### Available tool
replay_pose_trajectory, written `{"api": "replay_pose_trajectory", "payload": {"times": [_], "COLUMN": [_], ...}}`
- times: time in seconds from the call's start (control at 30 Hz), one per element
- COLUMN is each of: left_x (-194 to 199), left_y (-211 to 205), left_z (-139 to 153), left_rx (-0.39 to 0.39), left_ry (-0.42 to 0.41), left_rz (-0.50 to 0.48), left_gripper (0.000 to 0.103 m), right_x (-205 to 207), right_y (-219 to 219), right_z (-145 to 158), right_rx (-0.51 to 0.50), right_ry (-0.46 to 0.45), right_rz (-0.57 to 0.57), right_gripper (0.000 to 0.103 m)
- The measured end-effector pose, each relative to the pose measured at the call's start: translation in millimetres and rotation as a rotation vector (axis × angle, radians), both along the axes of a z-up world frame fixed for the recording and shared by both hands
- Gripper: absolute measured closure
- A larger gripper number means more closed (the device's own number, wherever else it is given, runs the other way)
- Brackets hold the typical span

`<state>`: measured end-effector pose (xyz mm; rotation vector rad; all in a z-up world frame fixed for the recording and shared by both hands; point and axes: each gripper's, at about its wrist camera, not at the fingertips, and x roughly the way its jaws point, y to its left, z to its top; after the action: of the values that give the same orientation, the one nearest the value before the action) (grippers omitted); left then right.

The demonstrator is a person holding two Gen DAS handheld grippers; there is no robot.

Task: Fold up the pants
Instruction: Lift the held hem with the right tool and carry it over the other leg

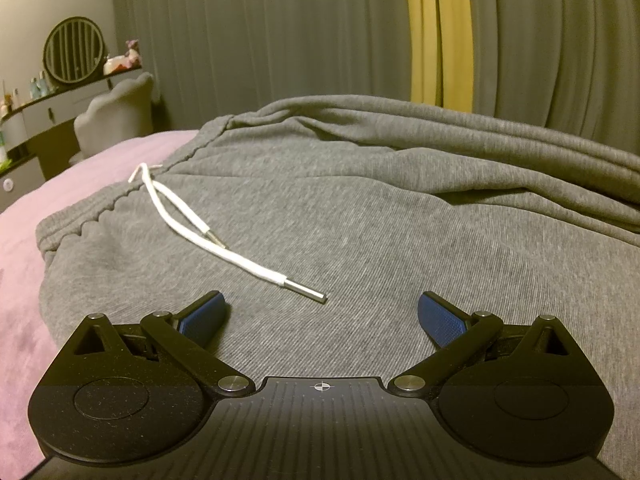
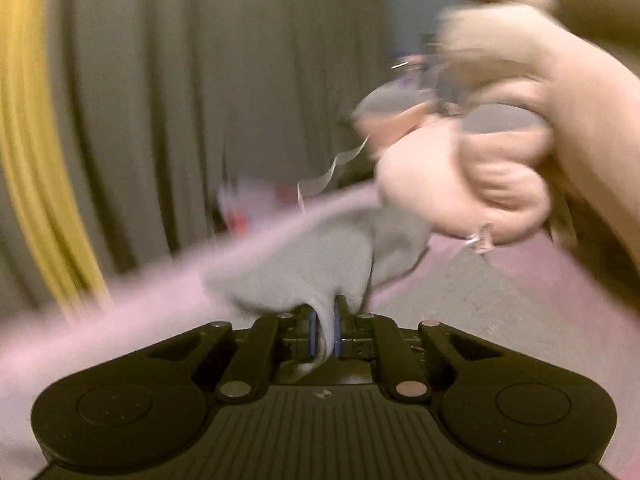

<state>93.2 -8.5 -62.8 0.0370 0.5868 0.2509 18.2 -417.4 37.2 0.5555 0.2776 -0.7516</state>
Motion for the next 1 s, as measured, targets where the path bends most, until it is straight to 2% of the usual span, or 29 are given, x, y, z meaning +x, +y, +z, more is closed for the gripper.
{"api": "replay_pose_trajectory", "payload": {"times": [0.07,0.1,0.2,0.23,0.27,0.37,0.43,0.5,0.6,0.7,0.73,0.87,1.0], "left_x": [0,0,0,0,0,1,1,2,7,47,67,159,236], "left_y": [0,0,1,2,3,7,11,18,37,55,61,89,108], "left_z": [0,0,1,1,1,4,9,19,43,72,80,104,104], "left_rx": [-0.001,-0.002,-0.009,-0.013,-0.018,-0.035,-0.049,-0.099,-0.230,-0.264,-0.281,-0.439,-0.561], "left_ry": [0.000,0.000,-0.001,-0.001,-0.001,0.010,0.021,0.034,-0.029,-0.074,-0.070,-0.002,0.076], "left_rz": [0.000,0.000,-0.002,-0.003,-0.005,-0.028,-0.042,-0.039,-0.049,-0.035,-0.024,-0.012,0.054], "left_gripper": [0.000,0.000,0.000,0.000,0.000,0.000,0.000,0.000,0.000,0.000,0.000,0.000,0.000], "right_x": [-37,-48,-69,-80,-87,-79,-73,-69,-60,-56,-57,-54,-49], "right_y": [-5,-8,-16,-17,-17,-23,-27,-30,-48,-58,-61,-66,-64], "right_z": [-9,-21,-70,-85,-91,-91,-93,-94,-95,-95,-97,-95,-89], "right_rx": [0.131,0.203,0.388,0.437,0.451,0.472,0.479,0.438,0.431,0.462,0.482,0.502,0.475], "right_ry": [-0.111,-0.120,-0.068,-0.115,-0.188,-0.269,-0.314,-0.309,-0.317,-0.309,-0.319,-0.314,-0.286], "right_rz": [-0.132,-0.175,-0.267,-0.291,-0.302,-0.261,-0.216,-0.181,-0.154,-0.130,-0.130,-0.118,-0.090], "right_gripper": [0.095,0.095,0.095,0.101,0.101,0.089,0.068,0.065,0.068,0.086,0.086,0.083,0.071]}}
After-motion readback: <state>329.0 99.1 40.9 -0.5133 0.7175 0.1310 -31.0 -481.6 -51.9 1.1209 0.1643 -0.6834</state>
